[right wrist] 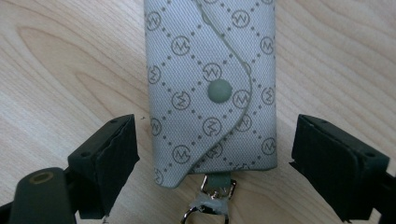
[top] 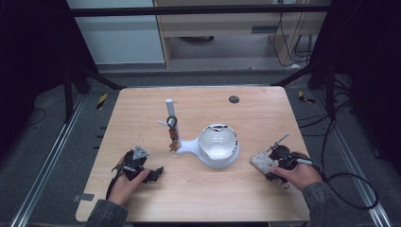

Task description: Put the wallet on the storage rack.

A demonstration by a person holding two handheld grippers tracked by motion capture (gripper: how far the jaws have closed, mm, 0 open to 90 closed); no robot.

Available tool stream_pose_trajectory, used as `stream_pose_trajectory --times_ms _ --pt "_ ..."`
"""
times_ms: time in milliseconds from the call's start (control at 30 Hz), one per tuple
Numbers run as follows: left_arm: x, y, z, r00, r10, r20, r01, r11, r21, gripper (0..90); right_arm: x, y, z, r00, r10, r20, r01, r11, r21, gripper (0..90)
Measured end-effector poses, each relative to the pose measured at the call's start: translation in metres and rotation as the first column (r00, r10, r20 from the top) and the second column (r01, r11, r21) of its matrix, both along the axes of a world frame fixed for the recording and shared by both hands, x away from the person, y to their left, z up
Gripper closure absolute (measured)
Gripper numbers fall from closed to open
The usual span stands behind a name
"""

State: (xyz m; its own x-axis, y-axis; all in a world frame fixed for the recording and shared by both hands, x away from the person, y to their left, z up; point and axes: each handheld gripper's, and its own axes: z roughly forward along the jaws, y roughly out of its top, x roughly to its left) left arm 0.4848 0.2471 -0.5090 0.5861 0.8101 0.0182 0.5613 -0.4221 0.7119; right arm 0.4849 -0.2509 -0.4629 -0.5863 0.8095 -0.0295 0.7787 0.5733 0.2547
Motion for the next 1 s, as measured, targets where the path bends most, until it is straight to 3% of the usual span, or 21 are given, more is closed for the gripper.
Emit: stream_pose_trajectory --times_ms 733,1000 --pt "0.0 0.0 0.0 1.0 -0.001 0.0 0.001 1.0 0.0 0.0 0.001 -0.001 -0.009 0.9988 -0.029 -0.04 0.03 0.999 0.012 27.1" --pt "0.0 0.0 0.0 1.0 -0.001 0.0 0.001 1.0 0.0 0.0 -0.003 0.002 0.002 0.9995 0.028 0.015 -0.028 1.0 -0.003 30.8"
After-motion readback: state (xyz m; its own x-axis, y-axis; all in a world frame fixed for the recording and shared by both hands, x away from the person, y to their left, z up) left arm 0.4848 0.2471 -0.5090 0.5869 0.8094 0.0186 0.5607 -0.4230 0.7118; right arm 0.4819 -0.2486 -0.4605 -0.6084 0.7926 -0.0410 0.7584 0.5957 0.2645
